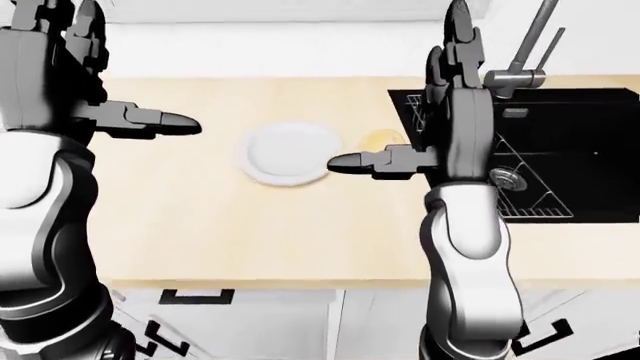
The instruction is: Place the pastries on the plates.
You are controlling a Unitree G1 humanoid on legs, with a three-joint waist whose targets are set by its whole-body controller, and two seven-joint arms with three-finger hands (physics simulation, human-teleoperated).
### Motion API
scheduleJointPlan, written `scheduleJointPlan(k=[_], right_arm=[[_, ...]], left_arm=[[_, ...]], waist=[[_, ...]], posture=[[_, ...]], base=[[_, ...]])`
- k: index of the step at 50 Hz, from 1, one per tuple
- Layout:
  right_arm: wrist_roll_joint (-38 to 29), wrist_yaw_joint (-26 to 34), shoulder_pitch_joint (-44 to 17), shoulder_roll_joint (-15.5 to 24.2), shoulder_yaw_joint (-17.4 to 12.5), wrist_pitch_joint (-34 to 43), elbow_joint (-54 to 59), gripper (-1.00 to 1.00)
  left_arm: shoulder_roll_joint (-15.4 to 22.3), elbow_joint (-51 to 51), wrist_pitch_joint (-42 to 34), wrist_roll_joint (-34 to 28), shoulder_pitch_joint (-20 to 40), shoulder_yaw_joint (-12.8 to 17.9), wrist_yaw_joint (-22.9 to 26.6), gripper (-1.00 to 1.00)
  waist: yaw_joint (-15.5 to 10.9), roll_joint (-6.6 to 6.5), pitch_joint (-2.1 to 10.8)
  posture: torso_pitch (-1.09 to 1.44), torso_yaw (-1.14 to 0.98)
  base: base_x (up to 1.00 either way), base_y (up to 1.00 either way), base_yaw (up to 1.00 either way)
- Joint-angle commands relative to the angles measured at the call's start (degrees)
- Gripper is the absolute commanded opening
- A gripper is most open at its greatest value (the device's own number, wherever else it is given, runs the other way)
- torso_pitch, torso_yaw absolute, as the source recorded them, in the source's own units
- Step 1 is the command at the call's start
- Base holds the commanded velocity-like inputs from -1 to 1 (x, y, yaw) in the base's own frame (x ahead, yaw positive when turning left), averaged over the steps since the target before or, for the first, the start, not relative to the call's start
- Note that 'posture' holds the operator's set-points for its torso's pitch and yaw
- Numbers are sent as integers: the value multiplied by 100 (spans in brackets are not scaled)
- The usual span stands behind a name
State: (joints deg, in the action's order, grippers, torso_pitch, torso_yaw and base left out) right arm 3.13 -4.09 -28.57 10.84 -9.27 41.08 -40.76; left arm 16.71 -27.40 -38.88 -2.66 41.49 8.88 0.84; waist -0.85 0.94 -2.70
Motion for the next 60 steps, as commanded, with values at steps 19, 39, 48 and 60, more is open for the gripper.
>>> scheduleJointPlan(k=[19, 39, 48, 60], right_arm=[[75, -164, -113, 46, -41, -52, -136, 100], [-92, -90, -453, 214, -52, 294, 16, 100], [-631, 389, -1489, 818, -18, 607, 1314, 100], [-1485, 1475, -2931, 1734, 20, 315, 3649, 100]], left_arm=[[61, -190, 228, -20, 2, 147, -64, 100], [84, -229, 258, 3, -113, 197, -79, 100], [104, -68, 212, 78, 40, 189, -104, 100], [110, -66, 123, 282, 61, 248, -209, 100]], waist=[[50, -266, 100], [90, -77, 140], [79, -48, 173], [75, -55, 154]], posture=[[0, 0], [0, 0], [0, 0], [0, 0]], base=[[5, -3, 12], [2, -1, 0], [0, 0, 0], [0, 0, 0]])
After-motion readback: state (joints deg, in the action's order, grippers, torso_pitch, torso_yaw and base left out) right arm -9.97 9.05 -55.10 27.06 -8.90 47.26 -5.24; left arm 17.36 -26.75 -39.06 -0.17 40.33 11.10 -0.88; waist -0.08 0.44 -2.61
